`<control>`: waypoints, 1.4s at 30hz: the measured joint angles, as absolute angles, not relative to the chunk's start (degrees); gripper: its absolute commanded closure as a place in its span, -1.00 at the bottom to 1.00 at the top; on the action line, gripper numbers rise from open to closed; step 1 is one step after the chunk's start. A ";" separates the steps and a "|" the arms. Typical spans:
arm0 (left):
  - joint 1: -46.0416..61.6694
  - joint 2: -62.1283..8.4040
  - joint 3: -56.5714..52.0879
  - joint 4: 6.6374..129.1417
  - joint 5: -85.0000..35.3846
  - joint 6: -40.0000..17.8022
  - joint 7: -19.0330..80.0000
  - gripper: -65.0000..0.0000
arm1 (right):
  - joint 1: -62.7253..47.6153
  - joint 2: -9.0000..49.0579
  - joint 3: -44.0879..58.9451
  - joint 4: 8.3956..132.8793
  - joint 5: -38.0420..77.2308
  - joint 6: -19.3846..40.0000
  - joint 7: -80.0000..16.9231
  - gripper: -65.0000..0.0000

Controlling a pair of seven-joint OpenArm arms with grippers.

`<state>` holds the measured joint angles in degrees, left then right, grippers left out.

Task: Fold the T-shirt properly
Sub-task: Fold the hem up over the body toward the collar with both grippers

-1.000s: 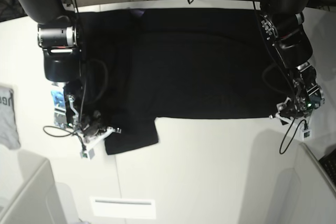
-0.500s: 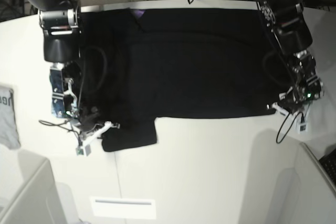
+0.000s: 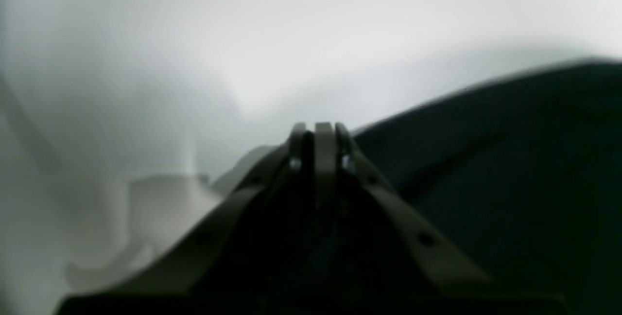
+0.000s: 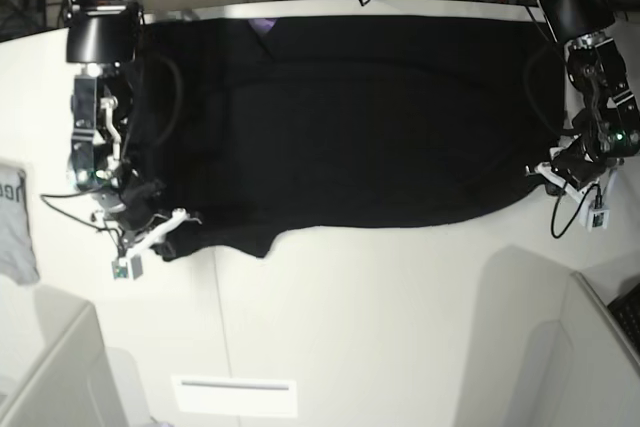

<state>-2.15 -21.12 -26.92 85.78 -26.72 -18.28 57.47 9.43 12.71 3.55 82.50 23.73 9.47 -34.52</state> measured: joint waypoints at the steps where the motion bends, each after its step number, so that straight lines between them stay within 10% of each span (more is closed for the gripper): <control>1: -1.23 -21.10 -26.85 87.11 -26.94 -18.28 57.28 1.00 | 8.62 12.62 4.62 84.42 23.73 9.50 -36.40 1.00; 16: 8.27 -22.50 -35.88 96.23 -26.85 -31.62 57.67 1.00 | -9.67 12.14 14.94 108.07 24.14 10.11 -45.56 1.00; 42: 27.55 -22.22 -36.18 107.63 -27.09 -31.75 57.45 1.00 | -33.30 5.08 28.25 115.07 33.36 14.28 -43.81 1.00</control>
<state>27.55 -22.22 -36.18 107.63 -27.09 -31.75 57.45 -33.30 5.08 28.25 115.07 33.36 14.28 -43.81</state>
